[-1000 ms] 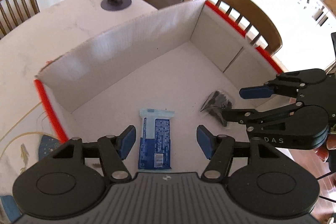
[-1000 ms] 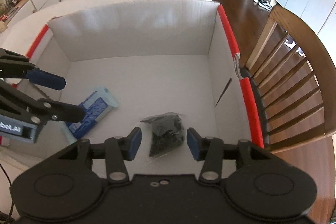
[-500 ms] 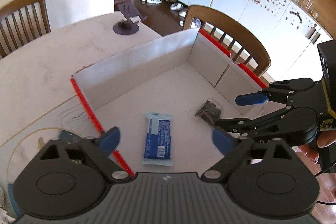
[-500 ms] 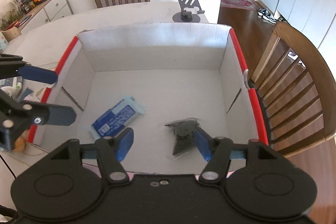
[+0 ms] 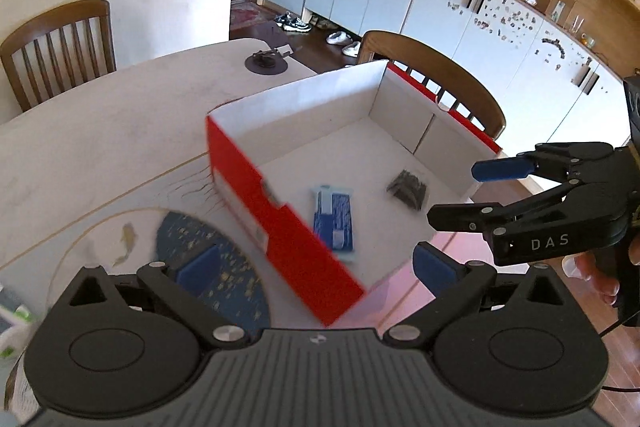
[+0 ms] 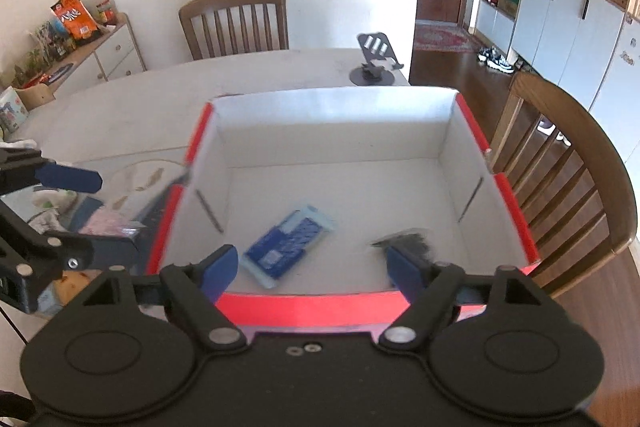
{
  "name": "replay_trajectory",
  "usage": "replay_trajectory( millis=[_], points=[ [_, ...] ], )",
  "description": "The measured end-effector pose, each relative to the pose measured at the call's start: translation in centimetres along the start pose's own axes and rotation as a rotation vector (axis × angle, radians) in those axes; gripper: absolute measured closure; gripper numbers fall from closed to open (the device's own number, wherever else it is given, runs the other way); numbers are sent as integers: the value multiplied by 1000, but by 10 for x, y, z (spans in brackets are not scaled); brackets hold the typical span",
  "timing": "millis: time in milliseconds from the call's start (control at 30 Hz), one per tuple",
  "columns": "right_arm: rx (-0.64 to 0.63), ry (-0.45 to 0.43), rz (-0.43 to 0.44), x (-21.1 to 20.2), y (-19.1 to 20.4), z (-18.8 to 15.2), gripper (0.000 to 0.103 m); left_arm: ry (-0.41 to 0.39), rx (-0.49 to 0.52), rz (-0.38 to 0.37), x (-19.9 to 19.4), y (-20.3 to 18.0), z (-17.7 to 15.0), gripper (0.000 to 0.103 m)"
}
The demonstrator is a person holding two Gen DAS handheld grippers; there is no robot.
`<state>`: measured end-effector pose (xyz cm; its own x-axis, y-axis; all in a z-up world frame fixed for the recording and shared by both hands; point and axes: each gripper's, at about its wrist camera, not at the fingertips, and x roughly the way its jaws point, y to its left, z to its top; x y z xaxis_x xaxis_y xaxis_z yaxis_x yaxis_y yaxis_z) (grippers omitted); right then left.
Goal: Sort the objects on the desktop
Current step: 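Move both tools back over the snacks on the lazy susan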
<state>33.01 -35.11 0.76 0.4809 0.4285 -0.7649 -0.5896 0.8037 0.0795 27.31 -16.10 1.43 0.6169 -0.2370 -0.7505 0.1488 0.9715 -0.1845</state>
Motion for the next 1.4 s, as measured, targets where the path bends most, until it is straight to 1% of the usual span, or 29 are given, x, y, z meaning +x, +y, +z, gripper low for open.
replay_trajectory(
  millis=[167,300,433,767,867,967,1067,1233,1367,1400],
  points=[
    [3,-22,18,-9,34,-6,20,-4,-17,-5,-25,20,-22,0],
    [1,-27,29,-11,61,-8,20,-18,-16,23,-46,36,-39,0],
    [-6,-26,33,-12,86,-11,20,-32,-26,33,-65,54,-56,0],
    [-21,-19,58,-5,136,-14,20,-47,-17,54,-97,91,-101,0],
    [-27,-11,66,2,150,-15,20,-46,-21,68,-100,100,-111,0],
    [-32,-1,76,10,162,-14,20,-51,-11,59,-101,106,-120,0],
    [-39,11,82,18,172,-13,20,-56,25,44,-98,109,-129,0],
    [-42,32,88,32,183,-12,20,-41,75,49,-88,112,-143,0],
    [-38,53,93,45,188,-11,20,-33,145,56,-77,111,-151,0],
    [-37,57,94,48,190,-10,20,-33,163,69,-75,111,-153,0]
  ],
)
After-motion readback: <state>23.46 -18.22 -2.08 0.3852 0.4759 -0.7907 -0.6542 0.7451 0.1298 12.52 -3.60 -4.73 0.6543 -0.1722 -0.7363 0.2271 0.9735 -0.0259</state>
